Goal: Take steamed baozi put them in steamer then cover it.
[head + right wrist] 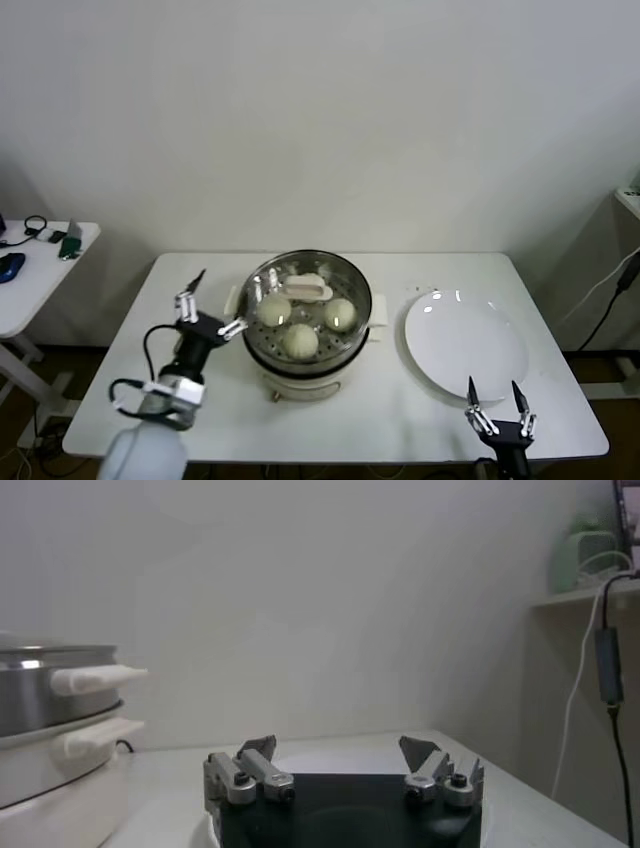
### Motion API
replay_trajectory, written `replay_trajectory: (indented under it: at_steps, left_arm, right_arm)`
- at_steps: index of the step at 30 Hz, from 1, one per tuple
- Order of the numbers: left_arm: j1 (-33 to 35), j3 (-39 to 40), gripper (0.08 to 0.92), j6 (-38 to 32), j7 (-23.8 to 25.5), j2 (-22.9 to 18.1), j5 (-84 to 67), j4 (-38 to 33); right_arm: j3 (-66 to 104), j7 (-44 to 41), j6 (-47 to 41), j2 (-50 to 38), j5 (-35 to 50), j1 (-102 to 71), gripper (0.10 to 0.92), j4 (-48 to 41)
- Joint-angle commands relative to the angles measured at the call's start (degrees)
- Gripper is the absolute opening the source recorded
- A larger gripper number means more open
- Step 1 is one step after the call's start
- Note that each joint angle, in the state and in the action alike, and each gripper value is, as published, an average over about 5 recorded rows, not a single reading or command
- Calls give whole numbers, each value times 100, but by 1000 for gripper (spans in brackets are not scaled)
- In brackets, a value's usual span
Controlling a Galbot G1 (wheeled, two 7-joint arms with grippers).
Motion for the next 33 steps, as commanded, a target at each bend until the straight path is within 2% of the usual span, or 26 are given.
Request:
replay_trajectory:
  at_steps: [1,7,12,33]
  left_arm:
    - [1017,-1601,823,-2002,-421,-63,-3472,1112]
    - [1207,-1263,823,-2528,-406,-202,-3476,1646]
    - [1239,-1041,823,-2703,-383,-284,-3401,1852]
    - [1366,-727,823,-2734,-262,-383,-3244,1684]
  right_arm:
    - [-27,-13,-49,11,-272,15,823,64]
    - [-44,-98,-75,11,-284,13,823,59]
    - [-63,-112,-75,9,-268,-3,823,67]
    - [-112,-130,-43,14,-268,-2,823,49]
